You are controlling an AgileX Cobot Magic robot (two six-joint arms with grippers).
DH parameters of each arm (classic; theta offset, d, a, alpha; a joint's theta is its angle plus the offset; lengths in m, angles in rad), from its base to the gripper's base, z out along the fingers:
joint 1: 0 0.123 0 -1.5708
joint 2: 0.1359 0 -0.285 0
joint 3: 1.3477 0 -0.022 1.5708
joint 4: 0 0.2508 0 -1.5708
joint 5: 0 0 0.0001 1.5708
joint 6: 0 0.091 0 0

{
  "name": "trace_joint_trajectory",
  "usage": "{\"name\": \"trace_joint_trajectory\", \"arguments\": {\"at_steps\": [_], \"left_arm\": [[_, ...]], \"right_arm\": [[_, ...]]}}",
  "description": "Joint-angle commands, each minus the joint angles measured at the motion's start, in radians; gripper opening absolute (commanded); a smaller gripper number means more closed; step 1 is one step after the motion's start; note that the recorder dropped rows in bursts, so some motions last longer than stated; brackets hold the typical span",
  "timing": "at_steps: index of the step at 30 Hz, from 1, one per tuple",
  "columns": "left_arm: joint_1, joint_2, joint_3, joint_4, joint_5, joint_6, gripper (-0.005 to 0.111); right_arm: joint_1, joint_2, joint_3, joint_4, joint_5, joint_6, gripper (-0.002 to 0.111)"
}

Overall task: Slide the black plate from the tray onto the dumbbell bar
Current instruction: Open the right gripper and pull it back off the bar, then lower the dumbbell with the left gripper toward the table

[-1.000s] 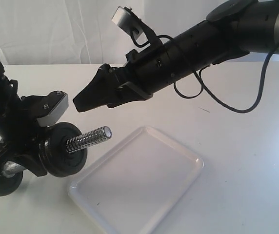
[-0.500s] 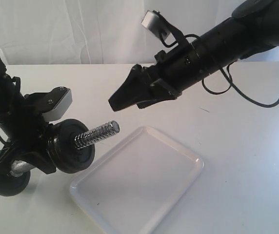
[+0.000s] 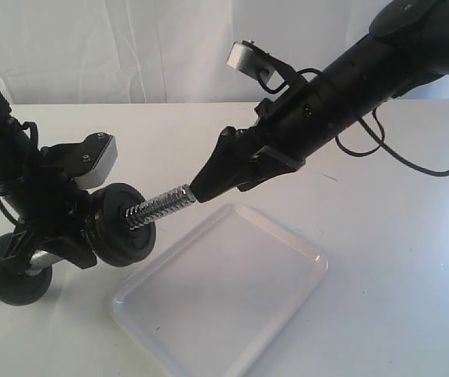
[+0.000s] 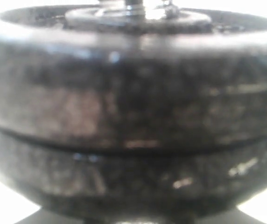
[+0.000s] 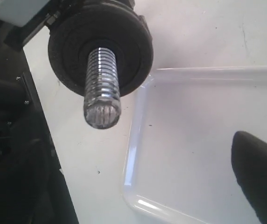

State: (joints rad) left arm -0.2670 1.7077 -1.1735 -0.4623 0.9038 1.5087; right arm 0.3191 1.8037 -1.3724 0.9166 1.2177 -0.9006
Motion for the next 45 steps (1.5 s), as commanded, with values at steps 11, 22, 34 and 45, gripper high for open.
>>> {"name": "trace_joint_trajectory", "arguments": {"at_steps": [11,22,34,45], "left_arm": [[-0.003,-0.057,-0.024,-0.576,-0.056,-0.029,0.000],[-0.003,-0.057,-0.024,-0.576,-0.205,-0.195,0.000],[-0.003,-0.057,-0.024,-0.523,-0.489,-0.470,0.000],[-0.003,0.013,-0.024,-0.501,-0.484,-0.459,0.000]], "right_arm": [[-0.009,-0.009,-0.002,-0.409,-0.103,0.348,0.105],[-0.009,-0.009,-0.002,-0.677,-0.157,0.569,0.105],[-0.009,0.010,0.002,-0.733,-0.163,0.714,0.105],[-0.009,0.051,0.002,-0.747,-0.151,0.728,0.105]]}}
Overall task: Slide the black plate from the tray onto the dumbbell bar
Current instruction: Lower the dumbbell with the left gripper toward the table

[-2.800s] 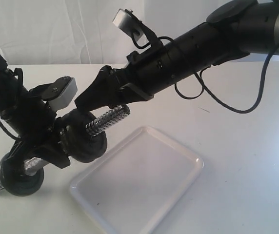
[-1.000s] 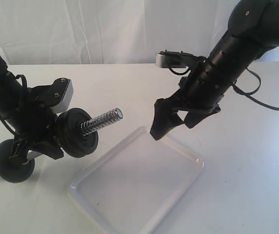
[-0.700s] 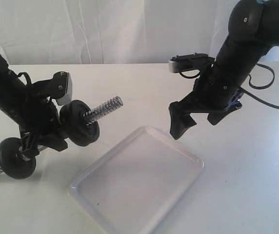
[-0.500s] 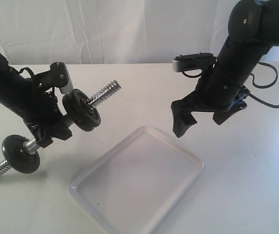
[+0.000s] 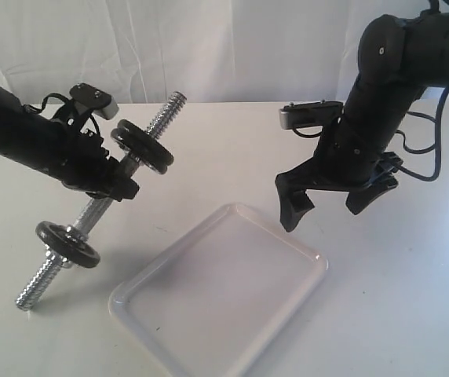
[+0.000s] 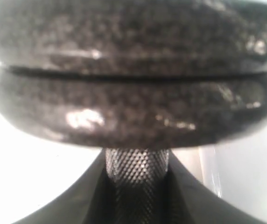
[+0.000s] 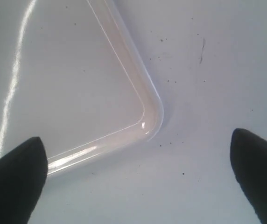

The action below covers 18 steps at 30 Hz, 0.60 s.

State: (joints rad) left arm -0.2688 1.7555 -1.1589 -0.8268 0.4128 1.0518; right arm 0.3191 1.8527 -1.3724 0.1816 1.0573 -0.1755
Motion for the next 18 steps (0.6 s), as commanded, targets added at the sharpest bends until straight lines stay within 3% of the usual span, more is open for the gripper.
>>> {"name": "trace_joint_trajectory", "arguments": {"at_steps": [1,15,18], "left_arm": [[-0.001,-0.032,-0.039,-0.137,0.007,-0.002,0.000],[-0.001,-0.020,-0.039,-0.137,0.036,0.053,0.000],[-0.001,-0.020,-0.039,-0.137,0.049,0.069,0.000]], "right_arm": [[-0.009,0.004,0.002,-0.012,0.010,0.003,0.105],[-0.009,0.004,0.002,-0.030,0.001,0.046,0.104],[-0.009,0.004,0.002,-0.030,-0.008,0.041,0.089]]}}
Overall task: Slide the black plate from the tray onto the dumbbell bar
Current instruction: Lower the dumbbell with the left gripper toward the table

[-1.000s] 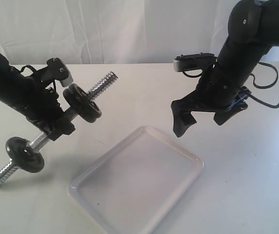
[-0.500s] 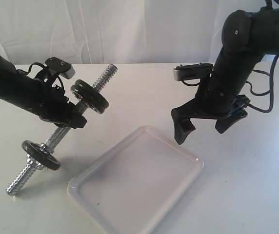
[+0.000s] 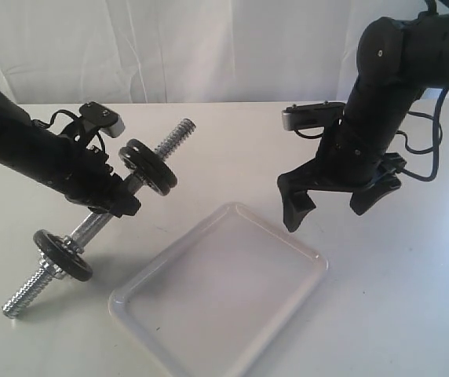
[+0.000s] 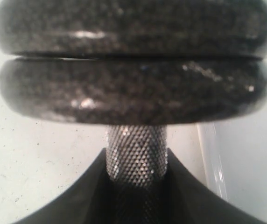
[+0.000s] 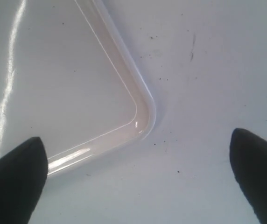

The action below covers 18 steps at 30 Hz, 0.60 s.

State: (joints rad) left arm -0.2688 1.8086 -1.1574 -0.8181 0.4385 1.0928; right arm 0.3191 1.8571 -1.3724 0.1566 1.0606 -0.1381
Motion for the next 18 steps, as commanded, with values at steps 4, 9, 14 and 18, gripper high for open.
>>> {"name": "trace_joint_trajectory", "arguments": {"at_steps": [4,9,14,18], "left_arm": [[-0.001,-0.073,-0.040,-0.146,0.025,0.030,0.000],[-0.001,-0.073,-0.040,-0.146,0.025,0.036,0.000],[-0.001,-0.073,-0.040,-0.165,0.032,0.066,0.000],[-0.001,-0.073,-0.040,-0.209,0.052,0.120,0.000]], "right_arm": [[-0.009,0.000,0.002,-0.005,-0.037,0.004,0.046],[-0.009,0.000,0.002,-0.011,-0.046,0.006,0.000],[-0.009,0.000,0.002,-0.019,-0.060,0.008,0.000],[-0.009,0.000,0.002,-0.019,-0.058,0.008,0.000]]}}
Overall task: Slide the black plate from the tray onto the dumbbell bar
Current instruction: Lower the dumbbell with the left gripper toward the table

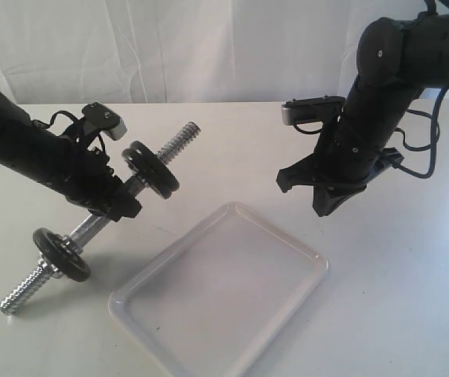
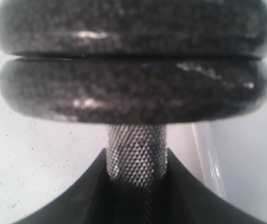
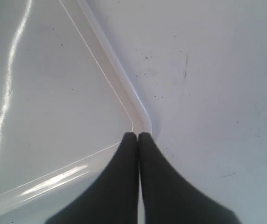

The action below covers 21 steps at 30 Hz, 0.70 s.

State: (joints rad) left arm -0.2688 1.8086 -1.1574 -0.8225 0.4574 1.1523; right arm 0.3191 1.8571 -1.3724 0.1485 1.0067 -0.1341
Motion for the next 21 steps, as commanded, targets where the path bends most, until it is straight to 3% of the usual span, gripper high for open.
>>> {"name": "trace_joint_trajectory", "arguments": {"at_steps": [1,21], "left_arm": [[-0.001,-0.073,-0.040,-0.206,0.033,0.060,0.000],[-0.001,0.015,-0.040,-0.208,0.033,0.081,0.000]], "right_arm": [[-0.009,0.000,0.002,-0.010,-0.004,0.004,0.000],[-0.009,0.000,0.002,-0.010,-0.006,0.004,0.000]]}}
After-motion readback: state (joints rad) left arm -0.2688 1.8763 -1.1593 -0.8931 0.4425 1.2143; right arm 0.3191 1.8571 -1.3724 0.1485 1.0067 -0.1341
